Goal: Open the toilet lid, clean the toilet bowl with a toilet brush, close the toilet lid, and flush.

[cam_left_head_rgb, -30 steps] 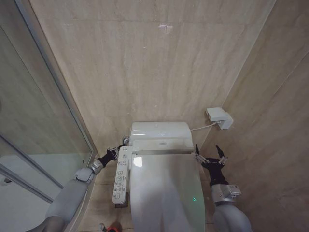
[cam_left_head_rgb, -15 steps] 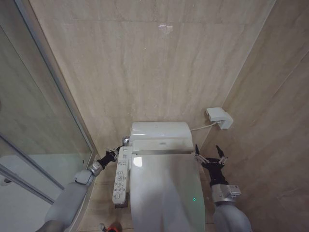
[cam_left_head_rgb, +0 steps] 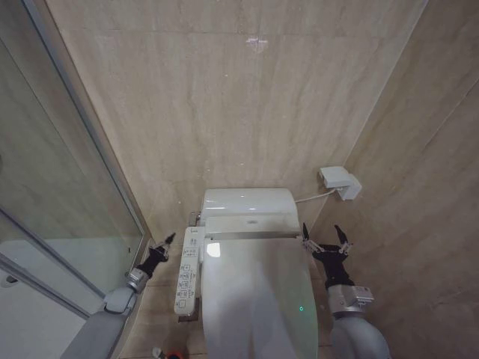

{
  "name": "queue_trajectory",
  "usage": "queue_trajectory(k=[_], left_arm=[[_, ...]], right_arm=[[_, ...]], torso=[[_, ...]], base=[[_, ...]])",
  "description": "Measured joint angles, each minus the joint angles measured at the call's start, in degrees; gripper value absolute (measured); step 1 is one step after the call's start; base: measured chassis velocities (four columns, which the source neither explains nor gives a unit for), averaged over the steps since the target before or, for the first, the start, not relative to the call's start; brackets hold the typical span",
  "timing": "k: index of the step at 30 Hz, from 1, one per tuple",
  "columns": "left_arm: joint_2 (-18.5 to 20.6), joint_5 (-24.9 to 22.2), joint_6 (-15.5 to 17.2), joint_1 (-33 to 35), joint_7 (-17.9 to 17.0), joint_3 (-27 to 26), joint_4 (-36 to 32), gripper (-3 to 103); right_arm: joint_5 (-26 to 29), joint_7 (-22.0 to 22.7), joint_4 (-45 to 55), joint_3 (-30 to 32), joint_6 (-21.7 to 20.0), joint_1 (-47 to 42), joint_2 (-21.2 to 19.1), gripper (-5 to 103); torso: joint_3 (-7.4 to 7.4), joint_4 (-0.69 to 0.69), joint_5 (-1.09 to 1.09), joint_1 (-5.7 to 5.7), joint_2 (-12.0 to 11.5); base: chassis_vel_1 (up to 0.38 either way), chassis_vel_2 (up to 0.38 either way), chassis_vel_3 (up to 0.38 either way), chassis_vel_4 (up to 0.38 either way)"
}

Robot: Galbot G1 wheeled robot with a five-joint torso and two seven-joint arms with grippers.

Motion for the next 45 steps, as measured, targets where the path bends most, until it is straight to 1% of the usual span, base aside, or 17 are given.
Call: queue_trajectory(k=[1,2,3,5,9,10,17,18,24,25,26,30,31,34,37,43,45], left_arm=[[0.0,0.0,0.0,0.0,0.0,0.0,0.0,0],[0.4,-0.9,2.2,2.1,-2.0,-1.0,-4.1,0],[0.7,-1.2,3.5,3.7,-3.1,-2.0,-7.3,7],[1.0,-1.6,5.5,6.8,-4.4,-4.3,-12.9,7],[0.8,-1.7,7.1,10.6,-5.3,-7.2,-18.5,7],[0.5,-1.6,7.2,12.7,-5.6,-8.7,-20.9,34],[-0.3,-1.3,8.5,18.6,-8.9,-14.0,-26.4,34],[-0.6,-1.4,9.0,20.0,-9.8,-15.5,-28.0,61],[-1.7,-3.7,12.6,25.4,-12.1,-20.9,-36.5,61],[-2.2,-4.7,14.4,27.0,-12.6,-22.0,-39.5,88],[-2.6,-5.8,16.6,28.8,-13.3,-22.9,-42.9,88],[-2.8,-6.5,19.3,31.1,-13.9,-23.6,-47.6,88],[-2.7,-6.6,19.9,31.6,-13.9,-23.6,-48.6,100],[-2.8,-6.7,20.7,32.9,-14.2,-23.9,-50.7,100],[-3.0,-6.7,20.6,34.2,-14.2,-24.0,-52.3,100],[-4.0,-7.4,17.2,37.6,-12.7,-24.0,-54.9,100],[-4.5,-8.0,18.4,38.5,-13.5,-24.1,-56.2,100]], right_arm=[[0.0,0.0,0.0,0.0,0.0,0.0,0.0,100],[0.0,0.0,0.0,0.0,0.0,0.0,0.0,100],[0.0,0.0,0.0,0.0,0.0,0.0,0.0,100],[0.0,0.0,0.0,0.0,0.0,0.0,0.0,100],[0.0,0.0,0.0,0.0,0.0,0.0,0.0,100],[0.0,0.0,0.0,0.0,0.0,0.0,0.0,100],[0.0,0.0,0.0,0.0,0.0,0.0,0.0,100],[0.0,0.0,0.0,0.0,0.0,0.0,0.0,100],[0.0,0.0,0.0,0.0,0.0,0.0,0.0,100],[0.0,0.0,0.0,0.0,0.0,0.0,0.0,100],[0.0,0.0,0.0,0.0,0.0,0.0,0.0,100],[0.0,0.0,0.0,0.0,0.0,0.0,0.0,100],[0.0,0.0,0.0,0.0,0.0,0.0,0.0,100],[0.0,0.0,0.0,0.0,0.0,0.0,0.0,100],[0.0,0.0,0.0,0.0,0.0,0.0,0.0,100],[0.0,0.0,0.0,0.0,0.0,0.0,0.0,100],[0.0,0.0,0.0,0.0,0.0,0.0,0.0,100]], torso=[[0.0,0.0,0.0,0.0,0.0],[0.0,-0.01,0.0,0.0,0.0],[0.0,0.0,0.0,0.0,0.0],[0.0,0.0,0.01,0.0,0.0],[0.0,0.01,0.0,0.0,0.0],[-0.01,0.0,0.01,0.0,0.0],[0.0,0.0,-0.01,0.0,0.0],[0.0,0.0,-0.01,0.0,0.0],[0.0,-0.01,-0.01,0.0,0.0],[0.0,0.01,-0.01,0.0,0.0],[0.0,0.01,0.0,0.0,0.0],[0.0,0.0,0.01,0.0,0.0],[0.0,-0.01,0.0,0.0,0.0],[0.0,-0.01,0.0,0.01,0.0],[0.0,0.0,0.0,0.01,0.0],[0.0,0.01,-0.01,0.0,0.0],[0.0,0.0,-0.01,0.0,0.0]], base=[[0.0,0.0,0.0,0.0],[0.0,0.0,0.0,0.0],[0.0,0.0,0.0,0.0],[0.0,0.0,0.0,0.0],[0.0,0.0,0.0,0.0],[0.0,0.0,0.0,0.0],[0.0,0.0,0.0,0.0],[0.0,0.0,0.0,0.0],[0.0,0.0,0.0,0.0],[0.0,0.0,0.0,0.0],[0.0,0.0,0.0,0.0],[0.0,0.0,0.0,0.0],[0.0,0.0,0.0,0.0],[0.0,0.0,0.0,0.0],[0.0,0.0,0.0,0.0],[0.0,0.0,0.0,0.0],[0.0,0.0,0.0,0.0]])
